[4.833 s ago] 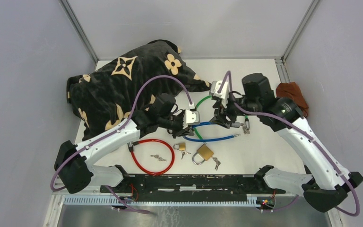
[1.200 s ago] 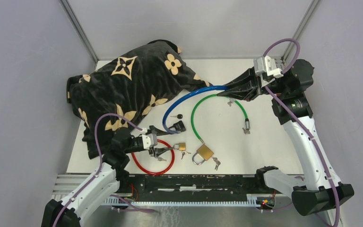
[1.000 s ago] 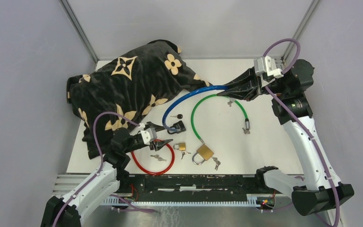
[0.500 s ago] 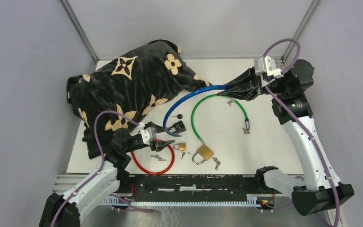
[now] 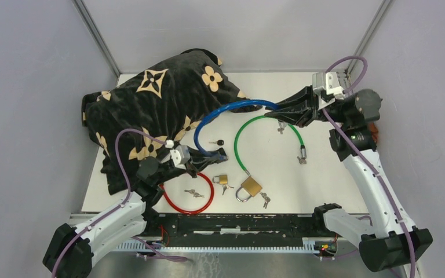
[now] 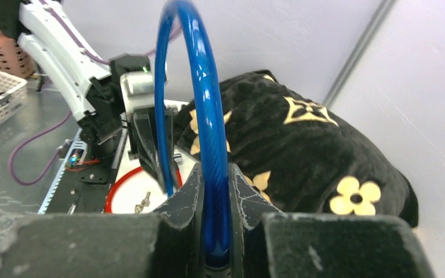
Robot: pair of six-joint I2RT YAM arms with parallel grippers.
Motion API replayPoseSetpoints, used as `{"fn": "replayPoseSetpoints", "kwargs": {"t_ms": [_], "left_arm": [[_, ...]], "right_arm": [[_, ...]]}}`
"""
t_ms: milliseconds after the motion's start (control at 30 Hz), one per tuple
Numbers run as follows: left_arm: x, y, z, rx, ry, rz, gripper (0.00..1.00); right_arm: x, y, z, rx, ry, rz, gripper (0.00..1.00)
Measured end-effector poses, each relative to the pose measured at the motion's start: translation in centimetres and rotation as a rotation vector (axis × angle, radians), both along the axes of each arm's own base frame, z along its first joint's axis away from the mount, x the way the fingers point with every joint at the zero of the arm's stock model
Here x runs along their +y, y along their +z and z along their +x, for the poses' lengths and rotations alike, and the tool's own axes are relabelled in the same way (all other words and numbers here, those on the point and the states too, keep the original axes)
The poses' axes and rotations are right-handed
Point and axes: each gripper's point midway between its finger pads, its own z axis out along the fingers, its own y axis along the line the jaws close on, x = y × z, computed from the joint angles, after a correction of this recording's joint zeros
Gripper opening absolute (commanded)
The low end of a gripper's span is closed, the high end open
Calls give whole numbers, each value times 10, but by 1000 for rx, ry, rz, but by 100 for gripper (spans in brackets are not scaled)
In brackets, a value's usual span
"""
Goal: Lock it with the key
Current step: Pick up the lock from the center of the board.
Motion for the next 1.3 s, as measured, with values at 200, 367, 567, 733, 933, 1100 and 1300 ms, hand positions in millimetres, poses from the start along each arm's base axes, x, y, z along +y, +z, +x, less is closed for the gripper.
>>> {"fn": "replayPoseSetpoints", "kwargs": {"t_ms": [200,367,567,733,933,1100,1300], "left_arm": [[6,123,24,-72,109,-269,2],[5,187,3,-81,34,-430,2],[-5,208,-20,-38,-65,-489,2],[-6,222,-34,-54,-116,-531,2],[-2,231,-38,-85,-121,-559,2],[2,237,-39,-129,-105,-578,2],[3,243,-43,-162,-116,-600,2]], "right_arm": [[14,-30,4,175,-39,197,0],[46,-15,-13,218,84,349,0],[65,3,-23,246,226,449,0],[79,1,-19,315,267,458,0],[79,12,-27,274,270,500,0],[75,18,-30,280,248,555,0],[76,18,-28,311,223,603,0]]}}
